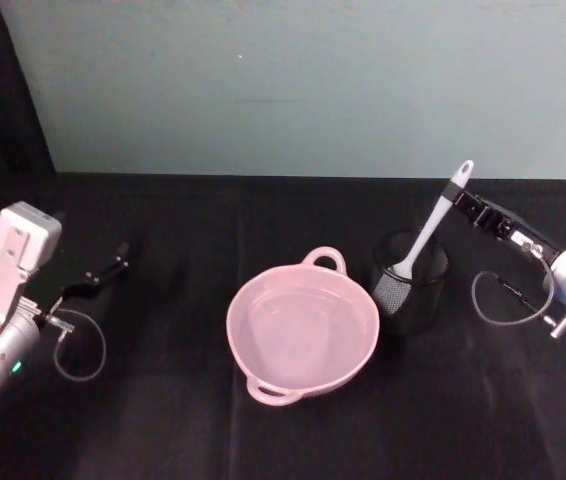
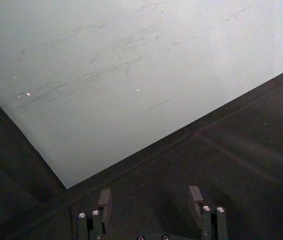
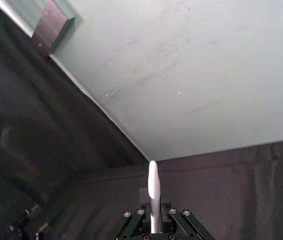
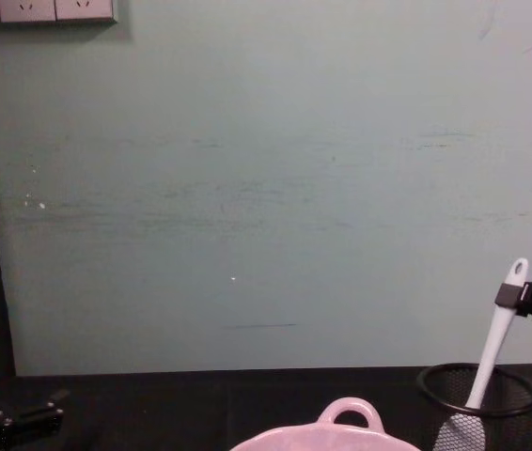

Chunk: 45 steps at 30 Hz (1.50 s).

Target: Use the one hand to pick up the spoon and stir the clear water in the bowl.

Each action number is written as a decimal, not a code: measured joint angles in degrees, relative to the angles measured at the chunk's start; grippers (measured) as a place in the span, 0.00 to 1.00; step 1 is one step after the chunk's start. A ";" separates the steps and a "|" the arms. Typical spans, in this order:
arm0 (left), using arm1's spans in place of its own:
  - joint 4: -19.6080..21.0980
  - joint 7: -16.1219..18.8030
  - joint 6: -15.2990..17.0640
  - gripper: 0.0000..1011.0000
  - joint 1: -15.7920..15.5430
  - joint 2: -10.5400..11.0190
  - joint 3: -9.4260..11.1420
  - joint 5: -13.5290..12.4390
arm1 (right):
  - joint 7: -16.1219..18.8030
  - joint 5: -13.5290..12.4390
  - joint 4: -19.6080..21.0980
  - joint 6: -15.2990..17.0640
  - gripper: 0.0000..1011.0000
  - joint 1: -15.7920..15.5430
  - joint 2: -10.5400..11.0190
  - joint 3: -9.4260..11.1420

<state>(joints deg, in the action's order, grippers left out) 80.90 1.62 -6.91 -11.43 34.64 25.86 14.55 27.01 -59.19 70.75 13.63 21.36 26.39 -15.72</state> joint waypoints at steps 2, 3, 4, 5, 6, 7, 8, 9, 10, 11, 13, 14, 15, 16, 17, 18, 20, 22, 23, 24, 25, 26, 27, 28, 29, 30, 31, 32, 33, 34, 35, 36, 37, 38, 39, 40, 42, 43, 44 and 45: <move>0.00 0.00 0.00 0.99 0.00 0.00 0.00 0.00 | -0.67 1.52 1.72 -1.34 0.11 -0.36 0.91 -0.72; 0.00 0.00 0.00 0.99 0.00 0.00 0.00 0.00 | -0.93 2.17 2.36 -1.85 0.11 -0.48 1.24 -1.00; 0.00 0.00 0.00 0.99 0.00 0.00 0.00 0.00 | -1.43 3.22 3.49 -2.73 0.11 -0.67 1.86 -1.52; 0.00 0.00 0.00 0.99 0.00 0.00 0.00 0.00 | -1.66 3.79 4.23 -3.18 0.11 -0.78 2.21 -1.76; 0.00 0.00 0.00 0.99 0.00 0.00 0.00 0.00 | -1.90 4.33 4.97 -3.58 0.11 -0.86 2.57 -2.00; 0.00 0.00 0.00 0.99 0.00 0.00 0.00 0.00 | -2.22 4.90 5.67 -4.01 0.11 -0.92 2.92 -2.23; 0.00 0.00 0.00 0.99 0.00 0.00 0.00 0.00 | -2.72 6.01 7.11 -4.71 0.11 -1.02 3.64 -2.60; 0.00 0.00 0.00 0.99 0.00 0.00 0.00 0.00 | -2.95 6.51 7.86 -5.01 0.11 -1.05 3.94 -2.72; 0.00 0.00 0.00 0.99 0.00 0.00 0.00 0.00 | -3.39 7.54 9.35 -5.50 0.11 -1.09 4.56 -2.95; 0.00 0.00 0.00 0.99 0.00 0.00 0.00 0.00 | -3.62 8.05 10.06 -5.70 0.11 -1.09 4.88 -3.04; 0.00 0.00 0.00 0.99 0.00 0.00 0.00 0.00 | -3.99 8.90 11.59 -5.86 0.11 -1.10 5.52 -3.16; 0.00 0.00 0.00 0.99 0.00 0.00 0.00 0.00 | -4.15 9.23 12.14 -5.86 0.11 -1.10 5.76 -3.20; 0.00 0.00 0.00 0.99 0.00 0.00 0.00 0.00 | -4.60 10.18 13.63 -5.85 0.11 -1.02 6.40 -3.35; 0.00 0.00 0.00 0.99 0.00 0.00 0.00 0.00 | -5.02 11.11 15.02 -5.70 0.11 -0.82 7.06 -3.45; 0.00 0.00 0.00 0.99 0.00 0.00 0.00 0.00 | -5.02 11.11 15.02 -5.70 0.11 -0.82 7.06 -3.45; 0.00 0.00 0.00 0.99 0.00 0.00 0.00 0.00 | -5.29 11.92 16.28 -5.38 0.11 -0.59 7.64 -3.56; 0.00 0.00 0.00 0.99 0.00 0.00 0.00 0.00 | -5.65 13.13 18.02 -4.91 0.11 -0.25 8.44 -3.67; 0.00 0.00 0.00 0.99 0.00 0.00 0.00 0.00 | -5.79 13.83 19.05 -4.47 0.11 0.01 8.97 -3.70; 0.00 0.00 0.00 0.99 0.00 0.00 0.00 0.00 | -5.80 14.16 19.68 -4.21 0.11 0.13 9.21 -3.71; 0.00 0.00 0.00 0.99 0.00 0.00 0.00 0.00 | -5.83 14.58 20.65 -3.71 0.11 0.39 9.66 -3.71; 0.00 0.00 0.00 0.99 0.00 0.00 0.00 0.00 | -5.83 14.78 21.13 -3.37 0.11 0.53 9.87 -3.72; 0.00 0.00 0.00 0.99 0.00 0.00 0.00 0.00 | -5.83 15.12 21.96 -2.81 0.11 0.78 10.22 -3.72; 0.00 0.00 0.00 0.99 0.00 0.00 0.00 0.00 | -5.83 15.31 22.26 -2.53 0.11 0.91 10.35 -3.73; 0.00 0.00 0.00 0.99 0.01 0.00 0.00 0.00 | -5.82 15.48 22.56 -2.27 0.11 1.06 10.49 -3.78; 0.00 0.00 0.00 0.99 0.01 0.00 0.00 0.00 | -5.82 15.63 22.82 -2.06 0.11 1.15 10.59 -3.82; 0.00 0.00 0.00 0.99 0.00 0.00 0.00 0.00 | -5.81 15.88 23.22 -1.67 0.11 1.32 10.77 -3.88; 0.00 0.00 0.00 0.99 0.00 0.00 0.00 0.00 | -5.82 15.87 23.21 -1.68 0.11 1.34 10.77 -3.87; 0.00 0.00 0.00 0.99 0.00 0.00 0.00 0.00 | -5.82 15.86 23.11 -1.68 0.11 1.33 10.74 -3.88; 0.00 0.00 0.00 0.99 0.00 0.00 0.00 0.00 | -5.82 15.86 23.11 -1.68 0.11 1.33 10.74 -3.88; 0.00 0.00 0.00 0.99 0.00 0.00 0.00 0.00 | -5.82 15.83 23.03 -1.71 0.11 1.33 10.70 -3.86; 0.00 0.00 0.00 0.99 0.00 0.00 0.00 0.00 | -5.81 15.82 22.99 -1.73 0.11 1.32 10.68 -3.86; 0.00 0.00 0.00 0.99 0.00 0.00 0.00 0.00 | -5.81 15.79 22.92 -1.76 0.11 1.30 10.64 -3.85; 0.00 0.00 0.00 0.99 0.00 0.00 0.00 0.00 | -5.80 15.78 22.88 -1.77 0.11 1.28 10.62 -3.85; 0.00 0.00 0.00 0.99 0.00 0.00 0.00 0.00 | -5.80 15.77 22.84 -1.78 0.11 1.27 10.60 -3.84; 0.00 0.00 0.00 0.99 0.00 0.00 0.00 0.00 | -5.80 15.75 22.80 -1.80 0.11 1.26 10.59 -3.83; 0.00 0.00 0.00 0.99 0.00 0.00 0.00 0.00 | -5.80 15.67 22.74 -1.84 0.11 1.24 10.56 -3.82; 0.00 0.00 0.00 0.99 0.00 0.00 0.00 0.00 | -5.80 15.60 22.66 -1.91 0.11 1.21 10.51 -3.81; 0.00 0.00 0.00 0.99 0.00 0.00 0.00 0.00 | -5.80 15.60 22.66 -1.91 0.11 1.21 10.51 -3.81; 0.00 0.00 0.00 0.99 0.00 0.00 0.00 0.00 | -5.80 15.58 22.61 -1.95 0.11 1.19 10.49 -3.79; 0.00 0.00 0.00 0.99 0.00 0.00 0.00 0.00 | -5.80 15.57 22.58 -1.96 0.11 1.18 10.48 -3.79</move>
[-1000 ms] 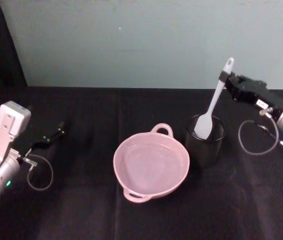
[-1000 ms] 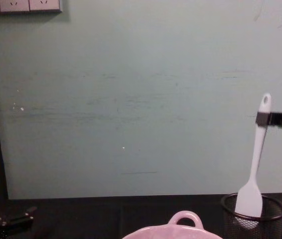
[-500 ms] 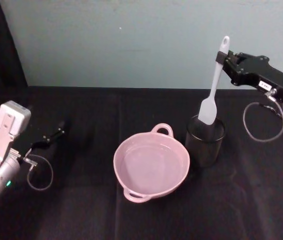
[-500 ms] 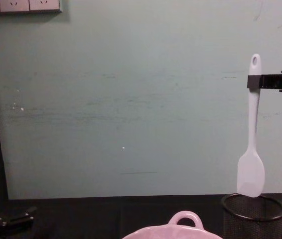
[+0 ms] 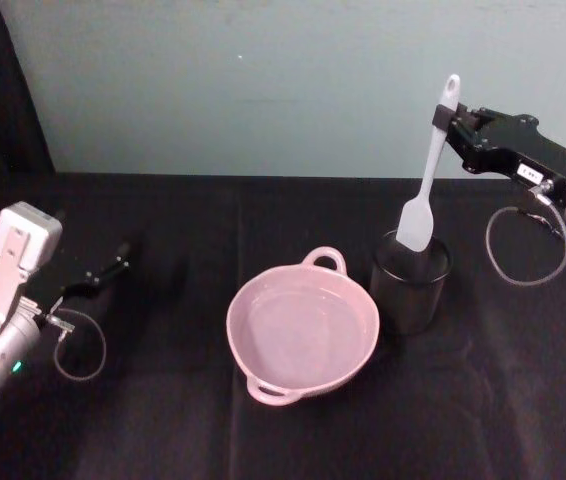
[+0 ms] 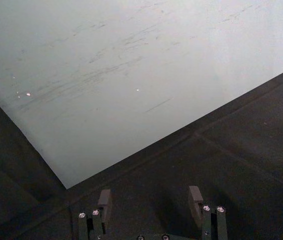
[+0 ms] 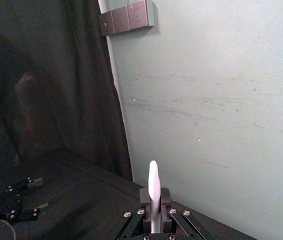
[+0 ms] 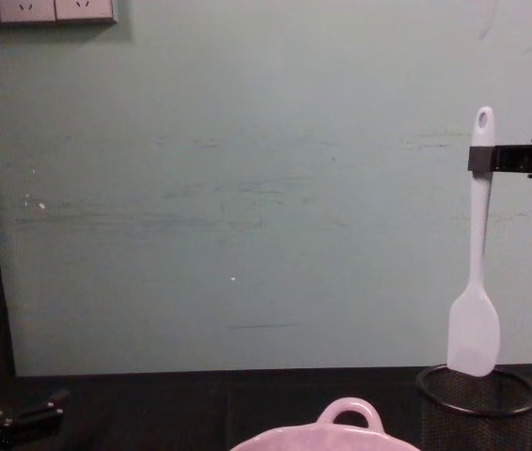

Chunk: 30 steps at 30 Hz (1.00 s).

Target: Use the one hand to pick up the spoon and stir the clear water in the bowl.

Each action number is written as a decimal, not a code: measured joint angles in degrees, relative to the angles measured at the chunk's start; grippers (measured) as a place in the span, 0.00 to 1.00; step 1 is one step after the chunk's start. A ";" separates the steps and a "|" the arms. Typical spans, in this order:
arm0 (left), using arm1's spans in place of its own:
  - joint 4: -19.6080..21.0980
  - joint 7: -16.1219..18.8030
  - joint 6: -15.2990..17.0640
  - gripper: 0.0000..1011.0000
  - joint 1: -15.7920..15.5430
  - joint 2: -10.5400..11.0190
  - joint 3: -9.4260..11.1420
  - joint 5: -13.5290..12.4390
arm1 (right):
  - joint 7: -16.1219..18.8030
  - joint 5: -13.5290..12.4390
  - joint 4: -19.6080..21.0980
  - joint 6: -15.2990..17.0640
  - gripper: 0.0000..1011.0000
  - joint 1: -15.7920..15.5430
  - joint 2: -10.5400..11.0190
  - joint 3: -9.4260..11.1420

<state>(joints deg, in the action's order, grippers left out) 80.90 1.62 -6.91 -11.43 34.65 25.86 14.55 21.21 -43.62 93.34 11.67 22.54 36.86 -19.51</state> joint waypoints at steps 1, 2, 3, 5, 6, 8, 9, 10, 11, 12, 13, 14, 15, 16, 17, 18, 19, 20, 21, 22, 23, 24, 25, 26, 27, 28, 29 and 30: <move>0.00 0.00 0.00 0.99 0.00 0.00 0.00 0.00 | 0.00 -0.02 -0.03 -0.02 0.11 -0.01 -0.02 0.01; 0.00 0.00 0.00 0.99 0.00 0.00 0.00 0.00 | 0.00 -0.03 -0.06 -0.04 0.11 -0.02 -0.03 0.01; 0.00 0.00 0.00 0.99 0.00 0.00 0.00 0.00 | 0.00 -0.04 -0.07 -0.05 0.11 -0.02 -0.03 0.02; 0.00 0.00 0.00 0.99 0.00 0.00 0.00 0.00 | 0.00 -0.06 -0.10 -0.07 0.11 -0.03 -0.04 0.03; 0.00 0.00 0.00 0.99 0.00 0.00 0.00 0.00 | 0.00 -0.08 -0.13 -0.10 0.11 -0.04 -0.05 0.04; 0.00 0.00 0.00 0.99 0.00 0.00 0.00 0.00 | 0.00 -0.11 -0.17 -0.12 0.11 -0.05 -0.06 0.06; 0.00 0.00 0.00 0.99 0.00 0.00 0.00 0.00 | 0.00 -0.11 -0.18 -0.13 0.11 -0.06 -0.07 0.06; 0.00 0.00 0.00 0.99 0.00 0.00 0.00 0.00 | 0.00 -0.12 -0.18 -0.14 0.11 -0.06 -0.07 0.06; 0.00 0.00 0.00 0.99 0.00 0.00 0.00 0.00 | 0.00 -0.13 -0.20 -0.15 0.11 -0.07 -0.08 0.07; 0.00 0.00 -0.01 0.99 0.00 0.00 0.00 0.00 | 0.10 -0.05 -0.03 -0.10 0.11 -0.08 0.02 0.09; 0.00 0.00 0.00 0.99 0.00 0.00 0.00 0.00 | 0.08 0.02 0.40 -0.12 0.11 -0.19 0.21 0.23; 0.00 0.00 0.00 0.99 0.00 0.00 0.00 0.00 | 0.08 0.02 0.40 -0.12 0.11 -0.19 0.21 0.23; 0.00 0.00 -0.01 0.99 0.00 0.00 0.00 0.00 | 0.27 0.21 1.02 -0.12 0.11 -0.29 0.40 0.25; 0.00 0.00 0.00 0.99 0.00 0.00 0.00 0.00 | 0.54 0.43 1.59 -0.08 0.11 -0.25 0.44 0.12; 0.00 0.00 0.00 0.99 0.00 0.00 0.00 0.00 | 0.67 0.54 1.87 -0.03 0.11 -0.15 0.42 -0.07; 0.00 0.00 0.00 0.99 0.00 0.00 0.00 0.00 | 0.87 0.72 2.07 0.03 0.11 -0.01 0.35 -0.27; 0.00 0.00 0.00 0.99 0.00 0.00 0.00 0.00 | 1.22 0.97 2.35 0.18 0.11 0.41 0.02 -0.86; 0.00 0.00 0.00 0.99 0.00 0.00 0.00 0.00 | 1.22 0.97 2.35 0.18 0.11 0.41 0.02 -0.86; 0.00 0.00 0.00 0.99 0.00 0.00 0.00 0.00 | 1.62 1.32 2.48 0.28 0.11 0.96 -0.49 -1.59; 0.00 0.00 0.00 0.99 0.00 0.00 0.00 0.00 | 1.82 1.45 2.49 0.34 0.11 1.21 -0.74 -1.98; 0.00 0.00 0.00 0.99 0.00 0.00 0.00 0.00 | 2.22 1.78 2.47 0.44 0.11 1.72 -1.31 -2.79; 0.00 0.00 0.00 0.99 0.00 0.00 0.00 0.00 | 2.43 1.94 2.38 0.47 0.11 2.03 -1.66 -3.27; 0.00 0.00 0.00 0.99 0.00 0.00 0.00 0.00 | 2.68 2.13 2.25 0.47 0.11 2.32 -2.06 -3.75; 0.00 0.00 0.00 0.99 0.00 0.00 0.00 0.00 | 3.17 2.49 1.88 0.43 0.11 2.75 -2.83 -4.73; 0.00 0.00 0.00 0.99 0.00 0.00 0.00 0.00 | 3.34 2.68 1.66 0.34 0.11 2.92 -3.26 -5.21; 0.00 0.00 0.00 0.99 0.00 0.00 0.00 0.00 | 3.55 2.93 1.38 0.21 0.11 3.05 -3.66 -5.76; 0.00 0.00 0.00 0.99 0.00 0.00 0.00 0.00 | 3.83 3.42 0.89 -0.10 0.11 3.23 -4.31 -6.65; 0.00 0.00 0.00 0.99 0.00 0.00 0.00 0.00 | 3.83 3.42 0.89 -0.10 0.11 3.23 -4.31 -6.65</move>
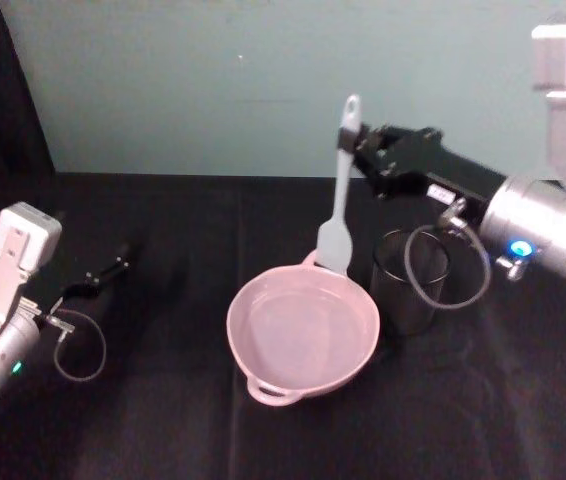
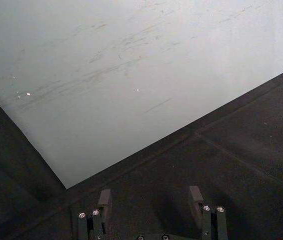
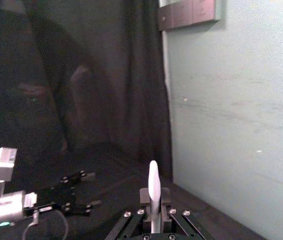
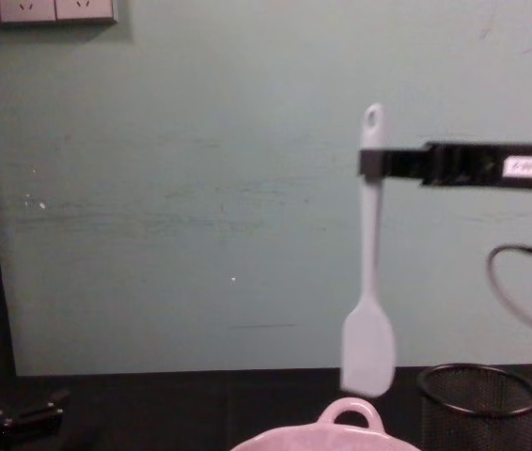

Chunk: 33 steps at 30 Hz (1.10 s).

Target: Use the one hand to pick up the spoon and stir the clear water in the bowl.

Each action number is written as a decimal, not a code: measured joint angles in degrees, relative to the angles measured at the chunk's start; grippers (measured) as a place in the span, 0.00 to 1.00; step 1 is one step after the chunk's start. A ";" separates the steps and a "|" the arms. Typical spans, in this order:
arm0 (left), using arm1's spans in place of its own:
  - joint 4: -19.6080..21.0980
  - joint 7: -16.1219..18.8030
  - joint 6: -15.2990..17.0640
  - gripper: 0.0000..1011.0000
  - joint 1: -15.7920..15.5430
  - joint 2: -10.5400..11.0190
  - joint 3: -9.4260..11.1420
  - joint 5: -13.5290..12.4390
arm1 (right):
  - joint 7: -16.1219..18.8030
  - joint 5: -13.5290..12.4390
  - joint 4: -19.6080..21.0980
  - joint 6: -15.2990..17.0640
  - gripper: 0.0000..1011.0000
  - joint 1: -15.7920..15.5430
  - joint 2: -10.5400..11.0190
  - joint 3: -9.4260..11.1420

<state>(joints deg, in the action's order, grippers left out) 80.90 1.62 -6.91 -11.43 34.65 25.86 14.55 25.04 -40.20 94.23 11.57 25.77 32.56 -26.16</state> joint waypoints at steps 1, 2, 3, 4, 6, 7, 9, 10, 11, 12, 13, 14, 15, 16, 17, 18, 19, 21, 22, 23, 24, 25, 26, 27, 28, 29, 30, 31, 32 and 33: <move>0.00 0.00 0.00 0.99 0.00 0.00 0.00 0.00 | 0.36 0.46 -0.62 -0.52 0.11 0.04 -0.77 -0.87; 0.00 0.00 0.00 0.99 0.00 0.00 0.00 0.00 | 0.54 0.61 -0.91 -0.73 0.11 0.04 -1.08 -1.19; 0.00 0.00 0.00 0.99 0.00 0.00 0.00 0.00 | 1.03 1.02 -1.80 -1.45 0.11 -0.02 -1.89 -1.98; 0.00 0.00 0.00 0.99 0.00 0.00 0.00 0.00 | 1.26 1.19 -2.26 -1.81 0.11 -0.11 -2.23 -2.35; 0.00 0.00 0.00 0.99 0.00 0.00 0.00 0.00 | 1.98 1.66 -3.50 -2.93 0.11 -0.45 -3.20 -3.18; 0.00 0.00 0.00 0.99 0.00 0.00 0.00 0.00 | 2.15 1.79 -3.85 -3.20 0.11 -0.55 -3.43 -3.36; 0.00 0.00 0.00 0.99 0.00 0.00 0.00 0.00 | 2.65 2.28 -4.92 -4.20 0.11 -1.06 -4.16 -3.96; 0.00 0.00 0.00 0.99 0.00 0.00 0.00 0.00 | 2.82 2.44 -5.18 -4.52 0.11 -1.25 -4.36 -4.15; 0.00 0.00 0.00 0.99 0.00 0.00 0.00 0.00 | 2.94 2.58 -5.49 -4.81 0.11 -1.47 -4.61 -4.30; 0.00 0.00 0.00 0.99 0.00 0.00 0.00 0.00 | 3.08 2.73 -5.78 -5.15 0.11 -1.67 -4.81 -4.43; 0.00 0.00 0.00 0.99 0.00 0.00 0.00 0.00 | 3.32 2.85 -6.12 -5.43 0.11 -1.88 -5.03 -4.59; 0.00 0.00 0.00 0.99 0.00 0.00 0.00 0.00 | 3.62 3.07 -6.63 -5.93 0.11 -2.21 -5.38 -4.78; 0.00 0.00 0.00 0.99 0.00 0.00 0.00 0.00 | 3.82 3.18 -6.86 -6.19 0.11 -2.36 -5.53 -4.87; 0.00 0.00 0.00 0.99 0.00 0.00 0.00 0.00 | 4.22 3.32 -7.30 -6.65 0.11 -2.60 -5.90 -5.03; 0.00 0.00 0.00 0.99 0.00 0.00 -0.01 0.00 | 4.38 3.37 -7.52 -6.85 0.11 -2.68 -6.07 -5.09; 0.00 0.00 0.00 0.99 0.00 0.00 0.00 0.00 | 4.53 3.42 -7.70 -6.98 0.11 -2.76 -6.22 -5.11; 0.00 0.00 0.00 0.99 0.00 0.00 0.00 0.01 | 4.84 3.56 -8.07 -7.18 0.11 -2.80 -6.52 -5.19; 0.00 0.00 0.00 0.99 0.00 0.00 0.00 0.00 | 5.14 3.66 -8.49 -7.33 0.11 -2.80 -6.84 -5.28; 0.00 0.00 0.00 0.99 0.00 0.00 0.00 0.00 | 5.37 3.75 -8.95 -7.42 0.11 -2.72 -7.19 -5.39; 0.00 0.00 0.00 0.99 0.00 0.00 0.00 0.00 | 5.52 3.82 -9.27 -7.45 0.11 -2.63 -7.39 -5.46; 0.00 0.00 0.00 0.99 0.00 0.00 0.00 0.00 | 5.68 3.97 -9.91 -7.52 0.11 -2.42 -7.81 -5.58; 0.00 0.00 0.00 0.99 0.00 0.00 0.00 0.00 | 5.75 4.03 -10.32 -7.56 0.11 -2.31 -8.03 -5.62; 0.00 0.00 0.00 0.99 0.00 0.00 0.00 0.00 | 5.82 4.07 -10.74 -7.60 0.11 -2.20 -8.26 -5.65; 0.00 0.00 0.00 0.99 0.00 0.00 0.00 0.00 | 5.96 4.10 -11.17 -7.66 0.11 -2.08 -8.49 -5.69; 0.00 0.00 0.00 0.99 0.00 0.00 0.00 0.00 | 6.03 4.13 -11.66 -7.74 0.11 -1.92 -8.75 -5.73; 0.00 0.00 0.00 0.99 0.00 0.00 0.00 0.00 | 6.15 4.21 -12.89 -7.95 0.11 -1.43 -9.40 -5.76; 0.00 0.00 0.00 0.99 0.00 0.00 0.00 0.00 | 6.18 4.24 -13.57 -8.11 0.11 -1.19 -9.70 -5.75; 0.00 0.00 0.00 0.99 0.00 0.00 0.00 0.00 | 6.19 4.33 -14.68 -8.44 0.11 -0.80 -10.28 -5.70; 0.00 0.00 0.00 0.99 0.00 0.00 0.00 0.00 | 6.18 4.41 -15.47 -8.69 0.11 -0.56 -10.65 -5.61; 0.00 0.00 0.00 0.99 0.00 0.00 0.00 0.00 | 6.18 4.47 -16.12 -8.93 0.11 -0.38 -10.91 -5.50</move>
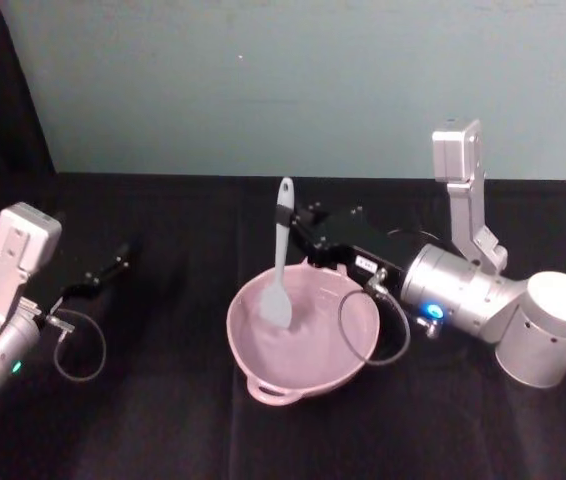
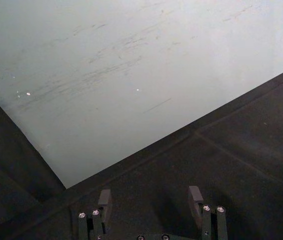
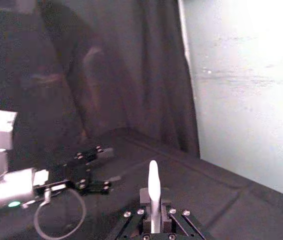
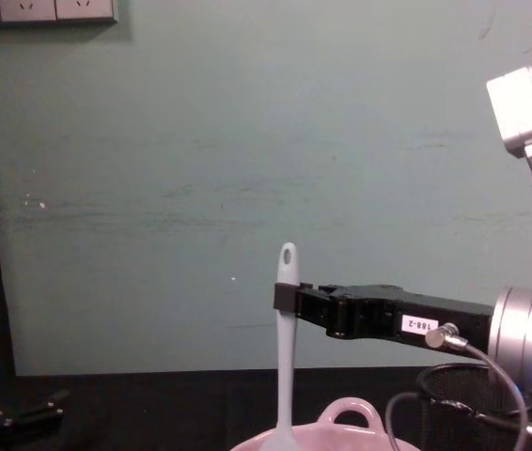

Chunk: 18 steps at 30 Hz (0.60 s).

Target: Use the one hand to pick up the spoon and stir the clear water in the bowl.

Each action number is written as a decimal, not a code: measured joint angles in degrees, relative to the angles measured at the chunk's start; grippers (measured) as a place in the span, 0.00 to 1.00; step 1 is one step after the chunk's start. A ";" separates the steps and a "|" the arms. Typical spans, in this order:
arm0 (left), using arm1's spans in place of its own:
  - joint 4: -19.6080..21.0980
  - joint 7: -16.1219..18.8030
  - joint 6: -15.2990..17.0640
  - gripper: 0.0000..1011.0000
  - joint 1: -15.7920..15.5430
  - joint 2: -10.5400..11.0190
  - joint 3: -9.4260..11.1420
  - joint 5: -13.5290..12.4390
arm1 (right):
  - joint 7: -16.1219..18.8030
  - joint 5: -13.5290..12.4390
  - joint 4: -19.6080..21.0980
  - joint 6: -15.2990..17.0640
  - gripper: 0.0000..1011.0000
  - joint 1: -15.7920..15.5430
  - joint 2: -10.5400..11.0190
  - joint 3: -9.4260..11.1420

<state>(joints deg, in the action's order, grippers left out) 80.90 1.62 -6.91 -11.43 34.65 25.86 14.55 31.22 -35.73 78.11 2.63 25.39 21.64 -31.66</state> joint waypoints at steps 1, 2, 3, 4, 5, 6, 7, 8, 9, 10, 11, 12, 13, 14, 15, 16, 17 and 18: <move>0.00 0.00 0.00 0.99 0.00 0.00 0.00 0.00 | 0.00 0.02 -0.53 -0.30 0.11 0.14 -0.26 0.15; 0.00 0.00 0.00 0.99 0.00 0.00 0.00 0.00 | -0.03 0.05 -1.71 -0.92 0.11 0.43 -0.75 0.57; 0.00 0.00 0.00 0.99 0.00 0.00 0.00 0.00 | -0.07 0.08 -2.21 -1.21 0.11 0.52 -0.95 0.81; 0.00 0.00 0.00 0.99 0.00 0.00 0.00 0.00 | -0.10 0.13 -2.57 -1.46 0.11 0.57 -1.10 1.04; 0.00 0.00 0.00 0.99 0.00 0.00 0.00 0.00 | -0.42 0.24 -3.14 -1.84 0.11 0.63 -1.25 1.59; 0.00 0.00 0.00 0.99 0.00 0.00 0.00 0.00 | -0.58 0.32 -3.29 -1.95 0.11 0.63 -1.25 1.81; 0.00 0.00 0.00 0.99 0.00 0.00 0.00 0.00 | -1.01 0.55 -3.44 -2.15 0.11 0.56 -1.23 2.35; 0.00 0.00 0.00 0.99 0.00 0.00 0.00 0.00 | -1.23 0.63 -3.46 -2.24 0.11 0.46 -1.15 2.63; 0.00 0.00 0.00 0.99 0.00 0.00 0.00 0.00 | -1.43 0.71 -3.45 -2.30 0.11 0.35 -1.04 2.90; 0.00 0.00 0.00 0.99 0.00 0.00 0.00 0.00 | -1.64 0.83 -3.37 -2.35 0.11 0.20 -0.90 3.20; 0.00 0.00 0.00 0.99 0.00 0.00 0.00 0.00 | -1.99 1.04 -3.09 -2.42 0.11 -0.11 -0.58 3.76; 0.00 0.00 0.00 0.99 0.00 0.00 0.00 0.00 | -2.20 1.10 -2.94 -2.43 0.11 -0.28 -0.41 4.03; 0.00 0.00 0.00 0.99 0.00 0.00 0.00 0.00 | -2.29 1.15 -2.78 -2.44 0.11 -0.43 -0.28 4.26; 0.00 0.00 0.00 0.99 0.00 0.00 0.00 0.00 | -2.52 1.36 -2.41 -2.45 0.11 -0.83 0.06 4.72; 0.00 0.00 0.00 0.99 0.00 0.00 0.00 0.00 | -2.64 1.45 -2.22 -2.44 0.11 -1.03 0.23 4.94; 0.00 0.00 0.00 0.99 0.00 0.00 0.00 0.00 | -2.74 1.55 -2.03 -2.45 0.11 -1.23 0.41 5.12; 0.00 0.00 0.00 0.99 0.00 0.00 0.00 0.00 | -2.88 1.82 -1.51 -2.43 0.11 -1.62 0.78 5.47; 0.00 0.00 0.00 0.99 0.00 0.00 0.00 0.00 | -2.98 1.96 -1.21 -2.39 0.11 -1.80 0.98 5.60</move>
<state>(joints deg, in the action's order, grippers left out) 80.90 1.62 -6.91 -11.43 34.65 25.86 14.55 28.24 -33.78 76.90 0.24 23.59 22.62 -26.06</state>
